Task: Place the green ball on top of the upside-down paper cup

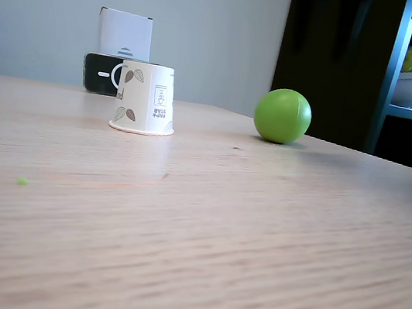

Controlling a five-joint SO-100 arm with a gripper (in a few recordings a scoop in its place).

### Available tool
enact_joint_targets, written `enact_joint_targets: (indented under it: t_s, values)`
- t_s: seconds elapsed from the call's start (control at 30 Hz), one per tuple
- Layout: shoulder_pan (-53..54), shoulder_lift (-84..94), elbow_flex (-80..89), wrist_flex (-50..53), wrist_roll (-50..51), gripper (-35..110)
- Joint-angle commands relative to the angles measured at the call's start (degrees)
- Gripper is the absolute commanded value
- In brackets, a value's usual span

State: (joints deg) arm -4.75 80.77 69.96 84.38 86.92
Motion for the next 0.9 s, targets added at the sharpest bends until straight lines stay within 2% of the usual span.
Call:
enact_joint_targets:
  t_s: [0.0,0.33,0.87]
  values:
    - [0.18,-4.48,-8.35,2.02,-0.18,34]
    - [0.88,-16.44,-20.48,0.35,-0.18,45]
    - [0.97,-27.51,-26.37,-4.83,-0.53,45]
